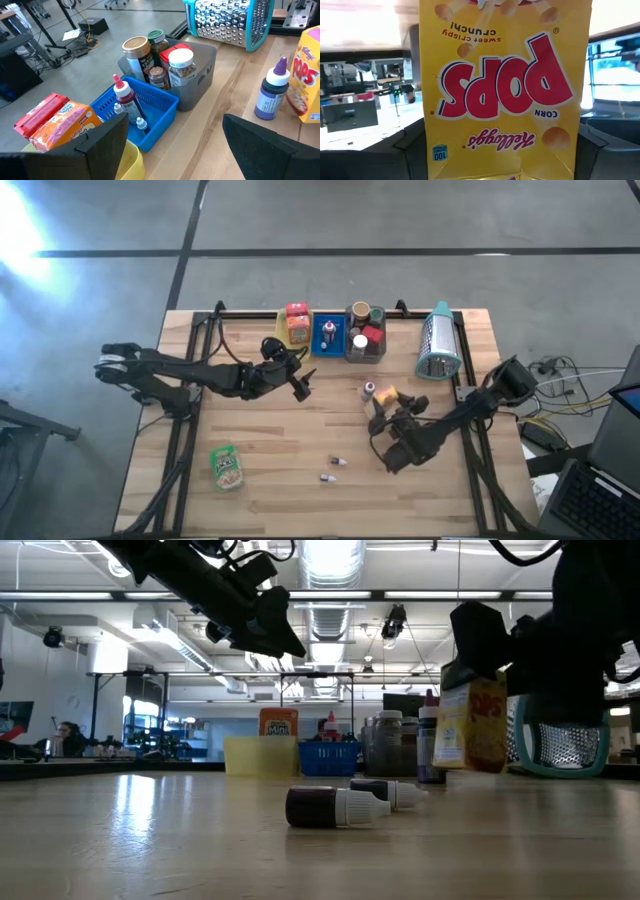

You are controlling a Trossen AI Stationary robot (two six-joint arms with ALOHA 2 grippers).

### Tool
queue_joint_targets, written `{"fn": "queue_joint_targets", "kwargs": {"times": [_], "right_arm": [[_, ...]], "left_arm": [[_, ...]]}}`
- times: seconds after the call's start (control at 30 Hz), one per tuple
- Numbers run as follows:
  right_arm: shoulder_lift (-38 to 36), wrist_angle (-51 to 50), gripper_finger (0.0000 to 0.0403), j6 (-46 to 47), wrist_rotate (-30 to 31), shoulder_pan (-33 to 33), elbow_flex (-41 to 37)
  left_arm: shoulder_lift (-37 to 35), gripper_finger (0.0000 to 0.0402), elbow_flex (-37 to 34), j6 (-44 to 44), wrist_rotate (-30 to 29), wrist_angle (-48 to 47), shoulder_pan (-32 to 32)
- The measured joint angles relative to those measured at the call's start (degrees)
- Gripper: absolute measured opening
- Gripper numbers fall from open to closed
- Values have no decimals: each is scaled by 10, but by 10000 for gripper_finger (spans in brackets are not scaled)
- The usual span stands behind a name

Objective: Pick & Place Kitchen Items
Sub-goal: Put the yellow cereal box into the yellow bin

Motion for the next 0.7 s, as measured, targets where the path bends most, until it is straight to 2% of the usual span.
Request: {"fn": "queue_joint_targets", "kwargs": {"times": [0.33, 0.7], "right_arm": [[0, 11, 279, -49, -24, 4, 0], [0, 12, 311, -68, -52, 5, -4]], "left_arm": [[0, 328, 0, 0, 0, -3, 0], [0, 328, 0, 0, 0, -2, 0]]}}
